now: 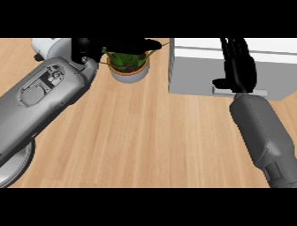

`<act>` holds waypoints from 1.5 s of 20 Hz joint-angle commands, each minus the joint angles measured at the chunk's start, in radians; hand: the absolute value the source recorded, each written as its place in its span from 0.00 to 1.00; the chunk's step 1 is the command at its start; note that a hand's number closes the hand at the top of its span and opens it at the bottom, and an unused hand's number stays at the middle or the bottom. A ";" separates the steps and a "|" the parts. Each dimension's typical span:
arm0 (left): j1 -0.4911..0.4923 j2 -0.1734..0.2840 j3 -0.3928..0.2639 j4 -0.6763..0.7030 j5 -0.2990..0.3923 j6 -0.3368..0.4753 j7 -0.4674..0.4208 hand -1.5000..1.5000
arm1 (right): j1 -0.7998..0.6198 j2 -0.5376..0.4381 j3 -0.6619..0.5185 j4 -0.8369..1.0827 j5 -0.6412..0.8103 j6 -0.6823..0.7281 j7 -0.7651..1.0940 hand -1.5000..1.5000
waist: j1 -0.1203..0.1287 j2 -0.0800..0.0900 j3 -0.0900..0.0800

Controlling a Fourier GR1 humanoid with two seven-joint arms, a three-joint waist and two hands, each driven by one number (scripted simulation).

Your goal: Pick up the can, place it into the drawer and close the drawer

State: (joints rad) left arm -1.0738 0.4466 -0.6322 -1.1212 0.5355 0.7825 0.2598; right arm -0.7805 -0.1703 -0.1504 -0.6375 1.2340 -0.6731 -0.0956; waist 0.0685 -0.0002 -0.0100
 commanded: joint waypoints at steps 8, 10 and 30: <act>0.133 0.058 0.013 -0.163 -0.036 0.009 0.015 0.00 | -0.272 -0.002 -0.058 0.289 0.021 -0.061 0.055 0.00 | 0.019 0.020 0.011; 0.143 0.078 0.007 -0.175 -0.042 -0.014 0.008 0.00 | -0.285 -0.048 -0.079 0.318 0.004 -0.059 0.021 0.00 | 0.038 0.030 0.013; 0.295 0.102 0.029 -0.289 -0.077 0.005 -0.010 0.00 | -0.379 0.057 -0.336 0.307 -0.321 0.031 -0.282 0.00 | 0.010 0.021 0.015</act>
State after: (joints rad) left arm -0.8001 0.5501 -0.6056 -1.4074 0.4662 0.7783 0.2521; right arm -1.0877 -0.1949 -0.3858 -0.2862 1.0546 -0.6590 -0.3207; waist 0.0649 0.0240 0.0037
